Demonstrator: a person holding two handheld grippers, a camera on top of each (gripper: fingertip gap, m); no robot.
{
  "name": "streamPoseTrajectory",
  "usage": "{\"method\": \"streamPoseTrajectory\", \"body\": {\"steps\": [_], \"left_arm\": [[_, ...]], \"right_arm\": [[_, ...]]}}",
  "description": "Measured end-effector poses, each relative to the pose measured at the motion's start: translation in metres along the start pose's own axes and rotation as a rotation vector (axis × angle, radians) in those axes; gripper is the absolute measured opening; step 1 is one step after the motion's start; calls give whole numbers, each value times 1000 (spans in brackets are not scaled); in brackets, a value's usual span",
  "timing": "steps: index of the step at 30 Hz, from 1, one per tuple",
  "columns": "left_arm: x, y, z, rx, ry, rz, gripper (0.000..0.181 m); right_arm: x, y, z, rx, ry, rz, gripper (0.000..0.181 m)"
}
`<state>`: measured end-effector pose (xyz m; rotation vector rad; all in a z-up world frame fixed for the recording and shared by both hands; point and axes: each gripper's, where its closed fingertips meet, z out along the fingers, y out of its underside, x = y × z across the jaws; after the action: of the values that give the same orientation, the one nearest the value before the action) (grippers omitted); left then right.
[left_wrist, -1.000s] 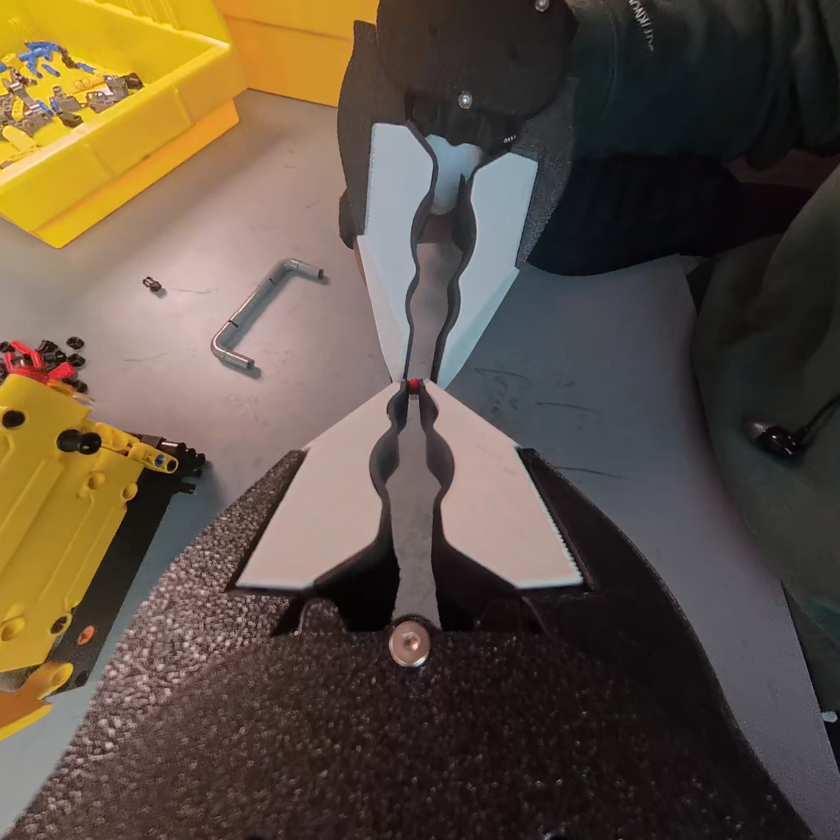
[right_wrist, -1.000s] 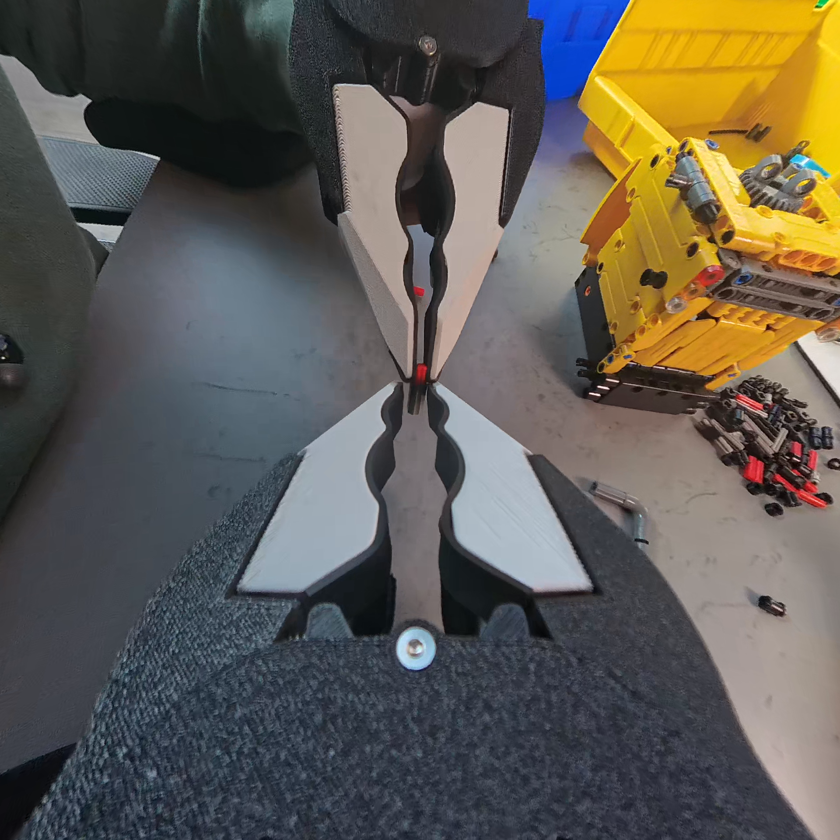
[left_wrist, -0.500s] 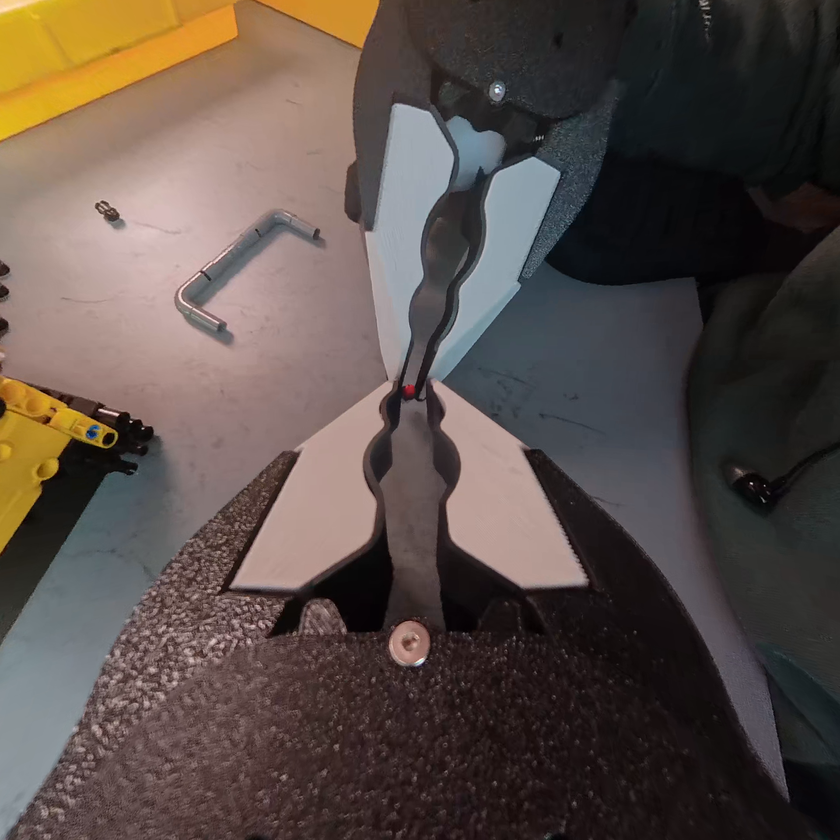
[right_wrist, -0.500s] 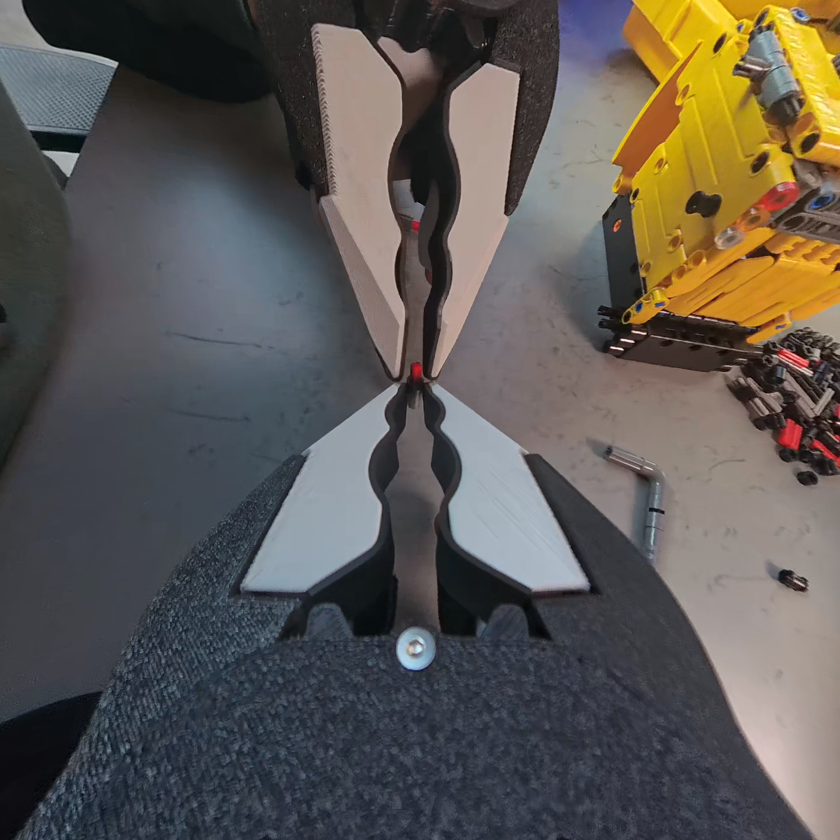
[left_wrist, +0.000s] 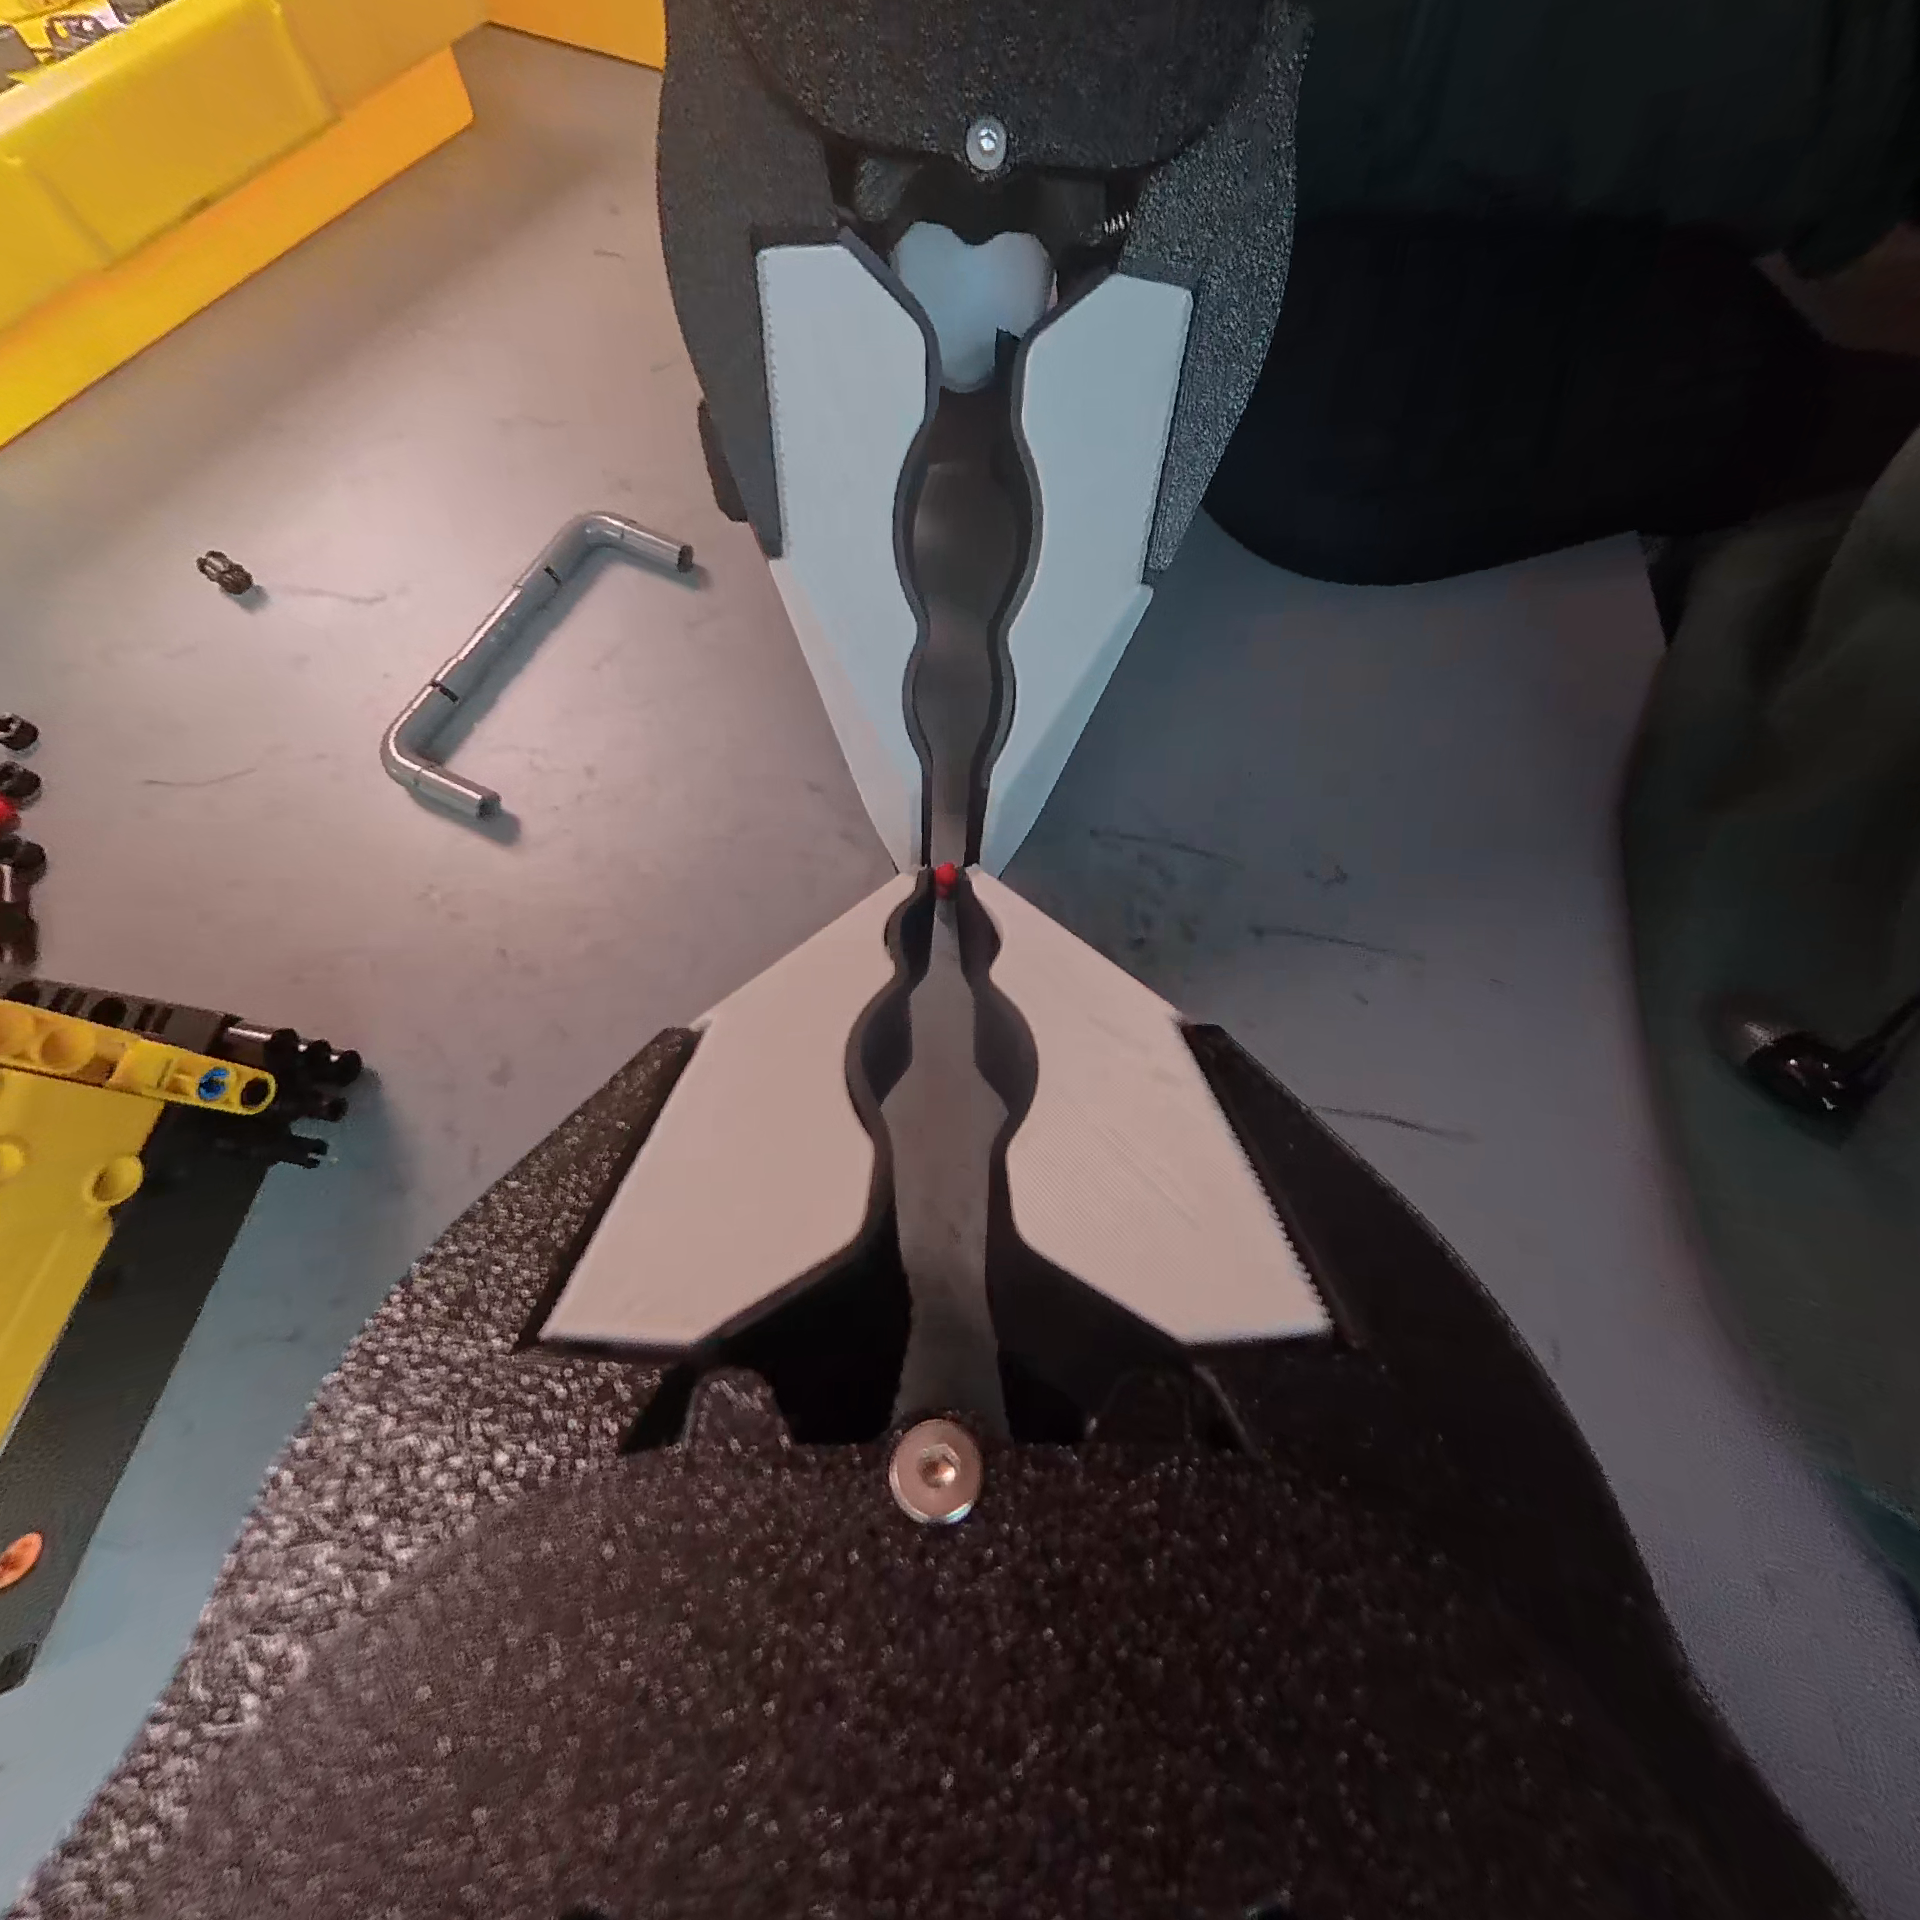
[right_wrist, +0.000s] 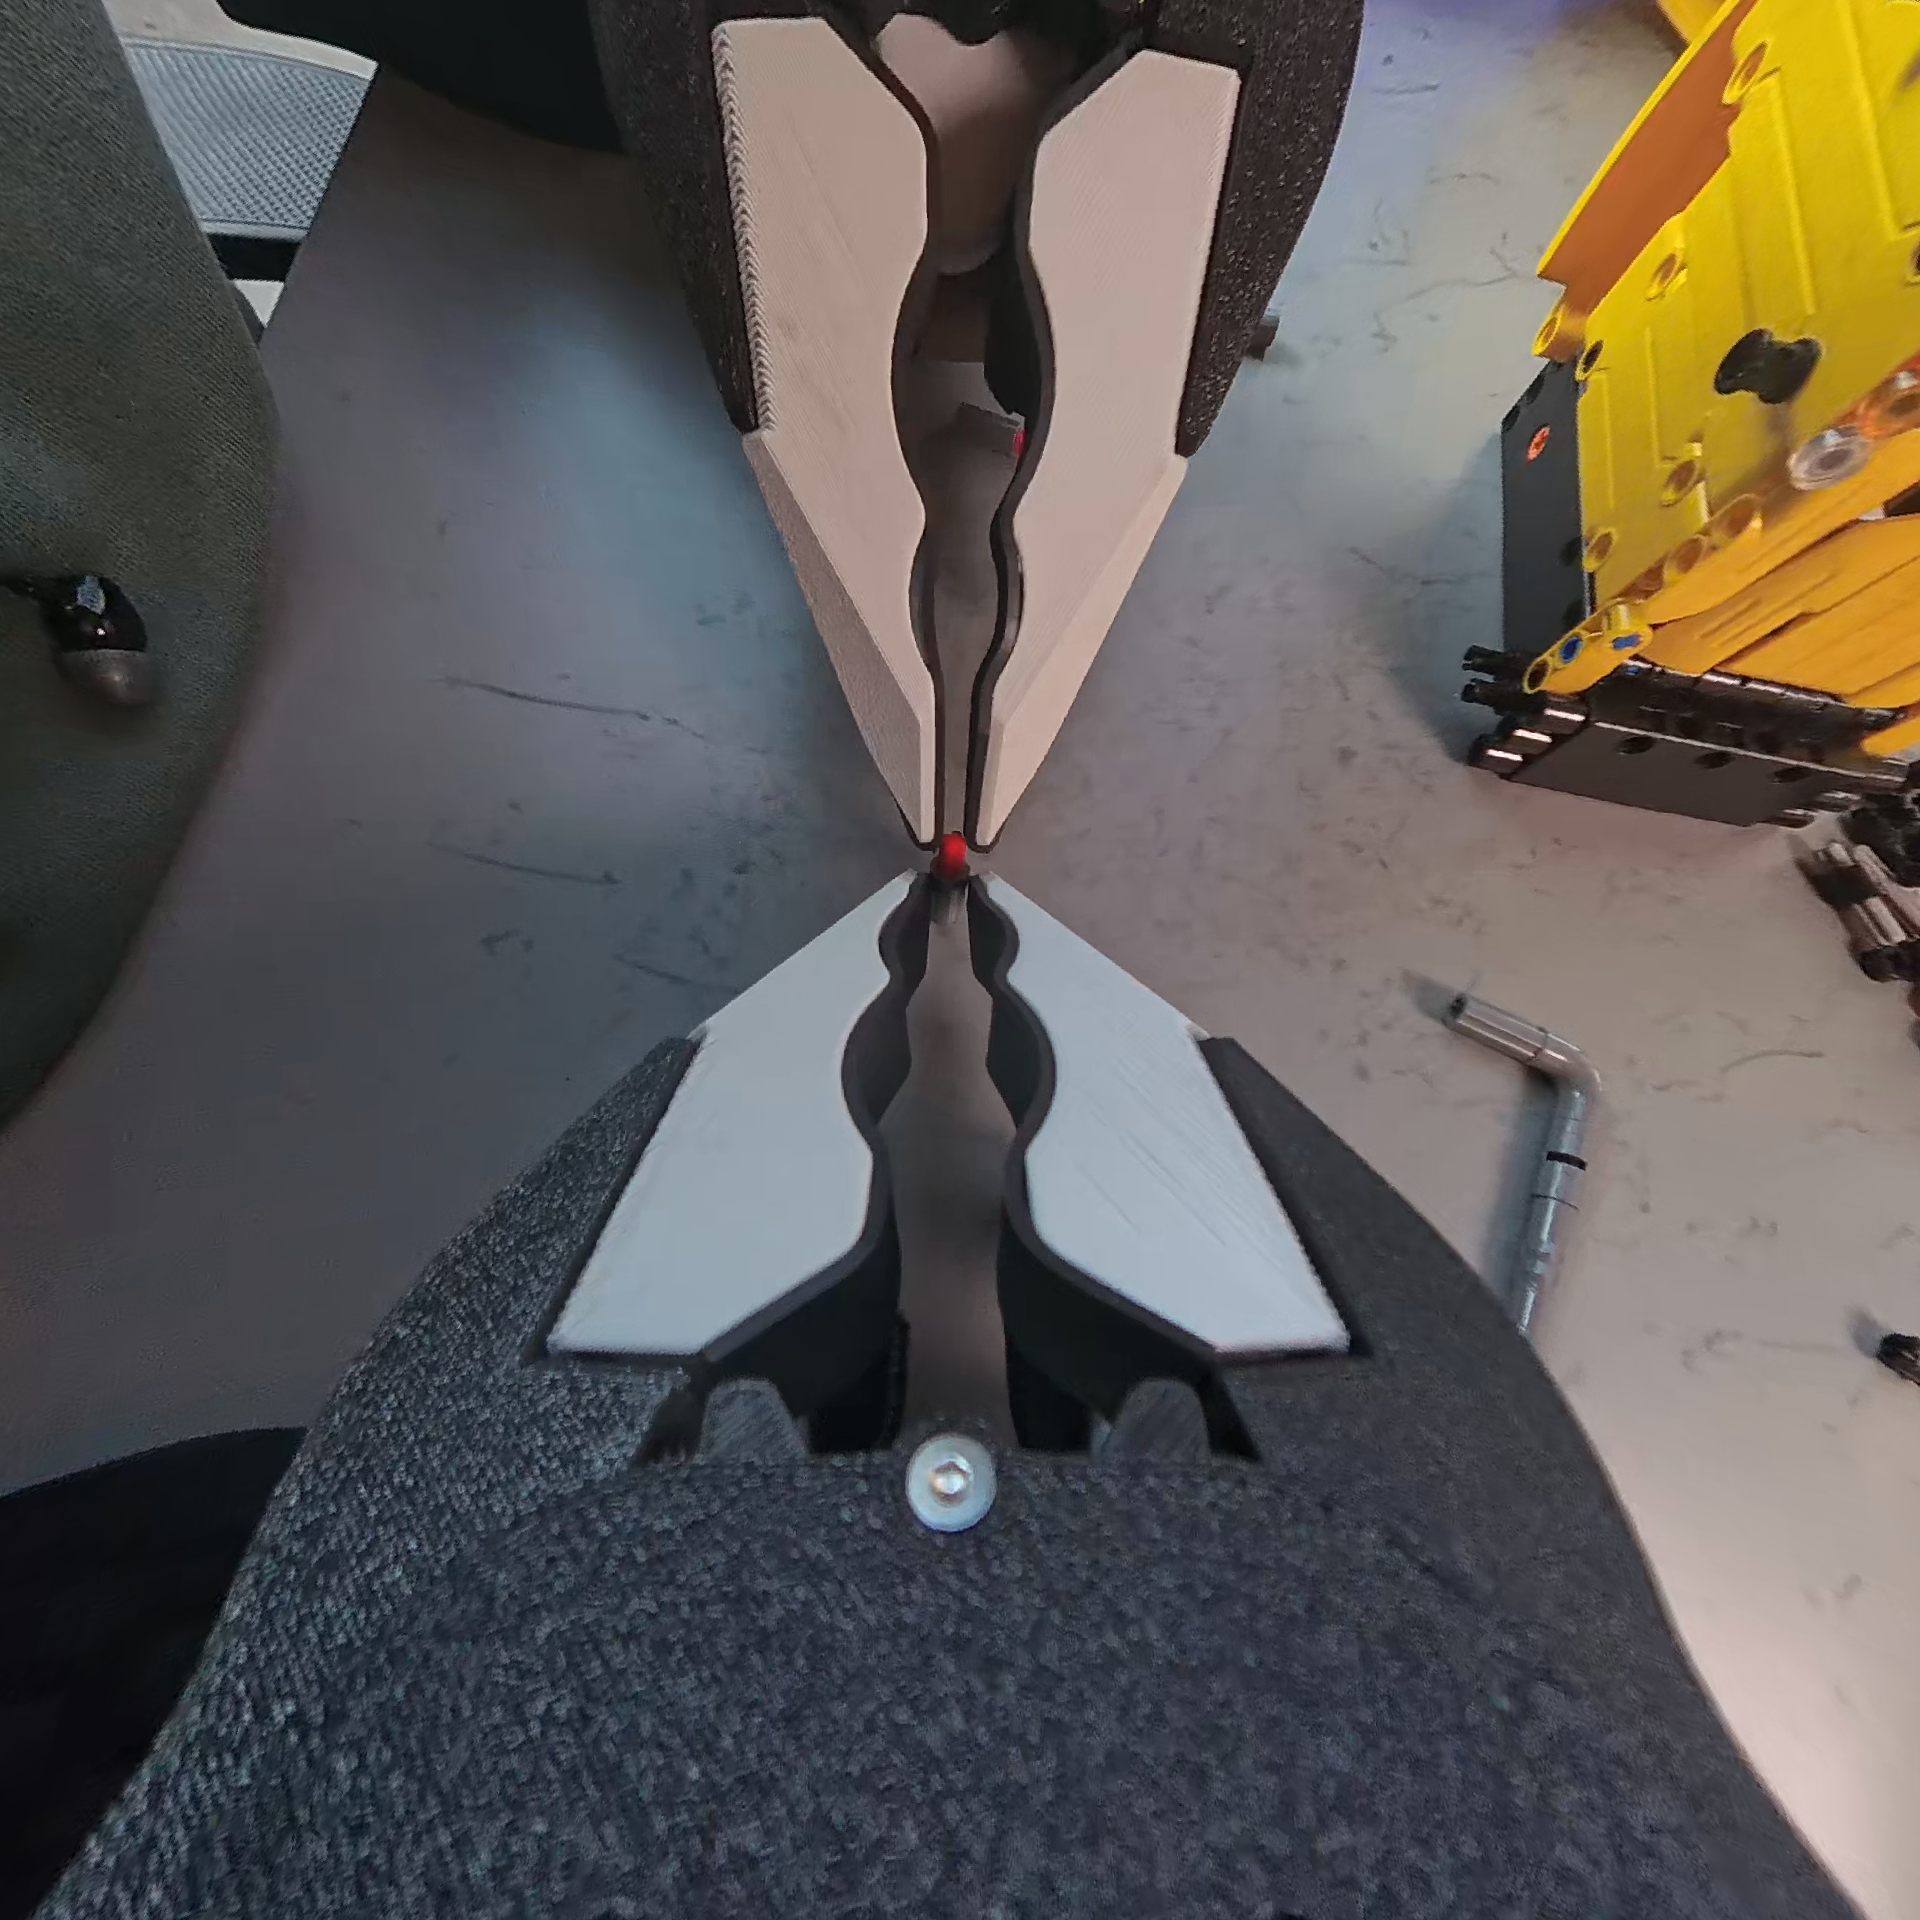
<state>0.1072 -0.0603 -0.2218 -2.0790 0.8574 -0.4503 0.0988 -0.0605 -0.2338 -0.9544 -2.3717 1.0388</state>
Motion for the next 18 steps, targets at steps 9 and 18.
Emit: {"method": "streamPoseTrajectory", "body": {"steps": [9,18], "left_arm": [[0,0,2,-13,-16,1,4],[-2,-1,-3,-3,-20,1,8]], "right_arm": [[1,2,-2,-34,27,-16,14],[1,2,0,-44,33,-25,7]]}}
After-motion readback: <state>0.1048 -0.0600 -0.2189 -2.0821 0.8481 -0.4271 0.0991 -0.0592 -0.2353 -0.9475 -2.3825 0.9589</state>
